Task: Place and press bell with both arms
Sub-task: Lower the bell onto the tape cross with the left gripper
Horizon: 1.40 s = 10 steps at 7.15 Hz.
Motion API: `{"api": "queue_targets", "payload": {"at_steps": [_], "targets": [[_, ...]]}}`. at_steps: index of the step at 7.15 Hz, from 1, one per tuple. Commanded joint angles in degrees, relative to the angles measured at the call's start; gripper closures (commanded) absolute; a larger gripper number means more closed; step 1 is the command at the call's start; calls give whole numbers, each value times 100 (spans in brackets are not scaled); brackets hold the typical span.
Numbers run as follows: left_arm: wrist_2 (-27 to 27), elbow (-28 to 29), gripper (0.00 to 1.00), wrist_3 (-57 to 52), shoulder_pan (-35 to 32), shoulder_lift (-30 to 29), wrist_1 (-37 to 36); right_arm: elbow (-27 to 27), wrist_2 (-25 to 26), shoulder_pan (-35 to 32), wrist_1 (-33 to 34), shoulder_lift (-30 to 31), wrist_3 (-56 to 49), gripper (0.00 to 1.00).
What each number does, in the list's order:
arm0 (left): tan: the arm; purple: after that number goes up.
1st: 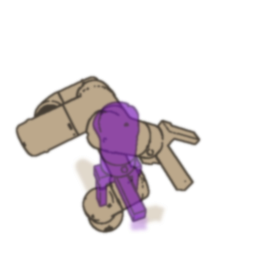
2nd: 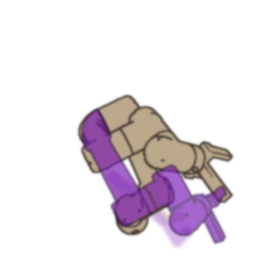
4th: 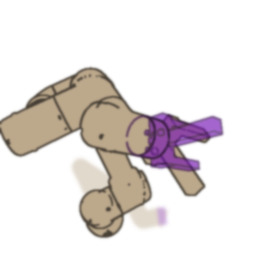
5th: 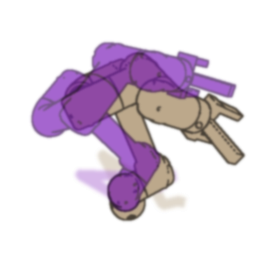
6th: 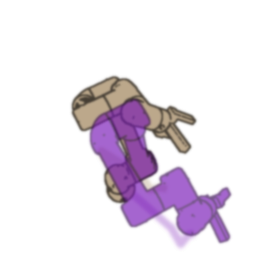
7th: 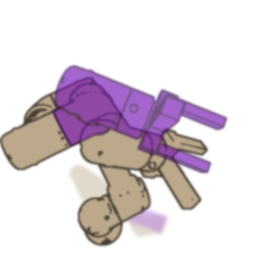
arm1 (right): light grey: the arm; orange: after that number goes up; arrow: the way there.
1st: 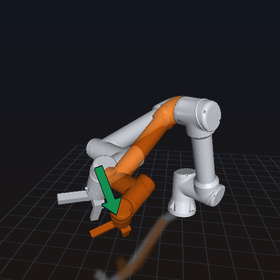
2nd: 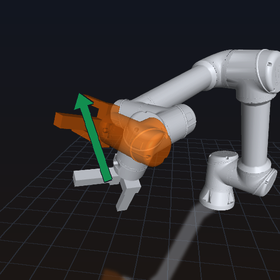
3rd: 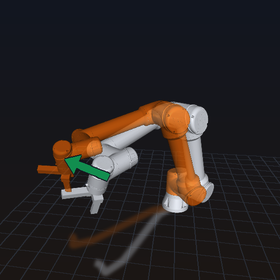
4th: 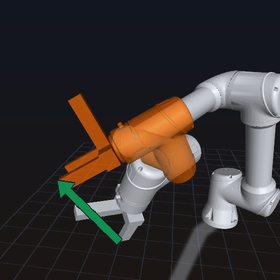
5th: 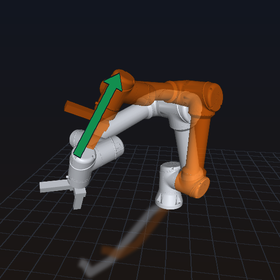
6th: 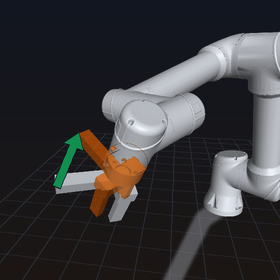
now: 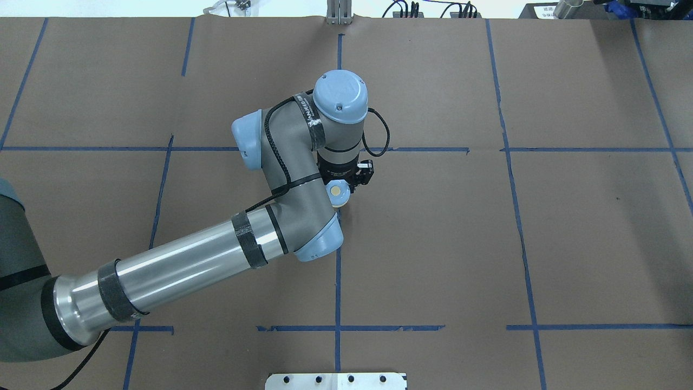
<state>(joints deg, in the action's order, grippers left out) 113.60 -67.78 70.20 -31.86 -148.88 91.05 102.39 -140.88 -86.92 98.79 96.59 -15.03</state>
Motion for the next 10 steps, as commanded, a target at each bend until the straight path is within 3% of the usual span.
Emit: {"api": "queue_targets", "payload": {"at_steps": [1,3,6,8,9,10], "targets": [[-22,89,88,-24,4,-27,9,9,-1,0,0,1,9,0],[-83,168,73,-24,13,-36,148,9,-1,0,0,1,9,0],[-101,344,67,-15,22,-98,343,9,-1,0,0,1,9,0],[-284,371,19,-33,101,-107,361,9,-1,0,0,1,9,0],[-433,362,6,-33,127,-107,361,9,-1,0,0,1,9,0],[-435,310,0,-24,119,-115,369,9,-1,0,0,1,9,0]]}}
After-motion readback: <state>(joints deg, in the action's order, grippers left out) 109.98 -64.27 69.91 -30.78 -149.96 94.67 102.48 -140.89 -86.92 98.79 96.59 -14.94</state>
